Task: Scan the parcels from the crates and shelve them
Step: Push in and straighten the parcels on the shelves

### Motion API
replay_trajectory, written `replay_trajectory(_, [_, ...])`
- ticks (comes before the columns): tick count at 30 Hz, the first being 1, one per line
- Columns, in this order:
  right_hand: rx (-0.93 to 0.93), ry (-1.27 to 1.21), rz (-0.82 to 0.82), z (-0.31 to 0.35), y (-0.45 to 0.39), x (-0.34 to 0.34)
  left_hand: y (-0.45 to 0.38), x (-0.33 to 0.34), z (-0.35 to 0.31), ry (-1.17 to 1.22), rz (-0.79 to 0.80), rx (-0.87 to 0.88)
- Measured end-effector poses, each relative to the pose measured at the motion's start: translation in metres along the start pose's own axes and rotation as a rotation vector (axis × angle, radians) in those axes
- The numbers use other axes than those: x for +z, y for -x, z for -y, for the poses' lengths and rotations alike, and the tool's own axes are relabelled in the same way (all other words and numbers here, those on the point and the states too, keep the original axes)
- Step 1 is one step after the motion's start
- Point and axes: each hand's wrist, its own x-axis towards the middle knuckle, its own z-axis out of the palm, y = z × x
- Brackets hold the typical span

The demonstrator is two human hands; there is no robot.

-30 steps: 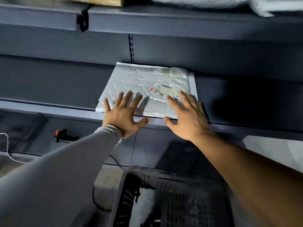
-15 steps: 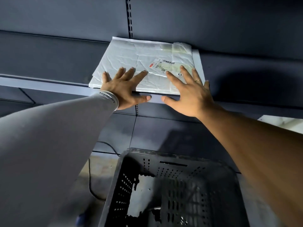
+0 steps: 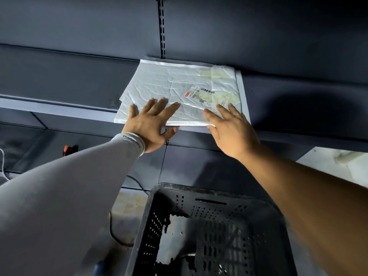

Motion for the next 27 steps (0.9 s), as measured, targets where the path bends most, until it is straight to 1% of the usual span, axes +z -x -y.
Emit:
replay_trajectory(2, [0.034,-0.005,0.041,0.003,0.011,-0.006,0.004,-0.003,0.002,-0.007,0.016,-0.019])
replay_trajectory(4, [0.051,0.014,0.092,-0.001,0.026,-0.009,0.008,-0.008,0.002,-0.008,0.064,-0.053])
replay_trajectory(7, [0.052,0.011,0.092,-0.003,0.045,-0.016,0.016,-0.015,-0.006,0.020,0.118,-0.080])
replay_trajectory(9, [0.063,0.011,0.123,-0.002,0.052,-0.025,0.022,-0.017,-0.013,0.059,0.147,-0.084])
replay_trajectory(13, [0.155,-0.009,0.207,0.001,0.050,-0.042,0.039,-0.021,-0.017,0.131,0.176,-0.112])
replay_trajectory(15, [0.150,-0.009,0.244,0.003,0.046,-0.047,0.048,-0.023,-0.014,0.148,0.193,-0.123])
replay_trajectory(18, [0.090,-0.071,0.303,0.012,0.048,-0.051,0.060,-0.030,-0.012,0.151,0.244,-0.139])
replay_trajectory(23, [0.089,-0.071,0.285,0.016,0.072,-0.057,0.077,-0.039,-0.020,0.162,0.276,-0.111])
replay_trajectory(27, [0.076,-0.013,0.282,0.011,0.094,-0.071,0.089,-0.044,-0.036,0.149,0.257,-0.067])
